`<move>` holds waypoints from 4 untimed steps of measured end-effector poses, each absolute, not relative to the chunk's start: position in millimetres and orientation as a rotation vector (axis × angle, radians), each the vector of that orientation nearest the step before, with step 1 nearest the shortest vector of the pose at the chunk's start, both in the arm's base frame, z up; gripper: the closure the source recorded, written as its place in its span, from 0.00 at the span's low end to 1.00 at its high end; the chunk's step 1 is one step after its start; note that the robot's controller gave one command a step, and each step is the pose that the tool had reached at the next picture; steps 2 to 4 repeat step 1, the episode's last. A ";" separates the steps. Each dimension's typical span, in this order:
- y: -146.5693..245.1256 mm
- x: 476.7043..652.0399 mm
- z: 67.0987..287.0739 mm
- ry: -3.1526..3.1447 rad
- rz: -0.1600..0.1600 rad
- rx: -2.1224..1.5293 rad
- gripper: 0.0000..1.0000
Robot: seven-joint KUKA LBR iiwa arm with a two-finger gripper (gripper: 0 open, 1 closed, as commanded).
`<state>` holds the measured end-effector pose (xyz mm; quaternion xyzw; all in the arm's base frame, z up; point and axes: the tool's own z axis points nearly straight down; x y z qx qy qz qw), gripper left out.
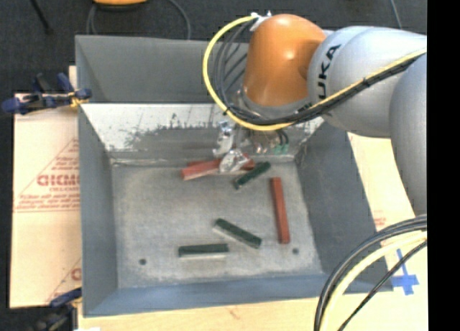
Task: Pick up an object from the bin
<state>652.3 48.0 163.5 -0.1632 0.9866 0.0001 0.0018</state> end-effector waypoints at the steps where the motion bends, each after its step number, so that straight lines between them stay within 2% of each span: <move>1: 47.9 652.7 172.2 3.095 0.000 -0.511 1.00; 4: 47.9 652.7 172.2 3.095 0.000 -0.511 1.00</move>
Offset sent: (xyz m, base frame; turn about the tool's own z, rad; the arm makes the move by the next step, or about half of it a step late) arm -0.0001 0.0001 0.0222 0.0000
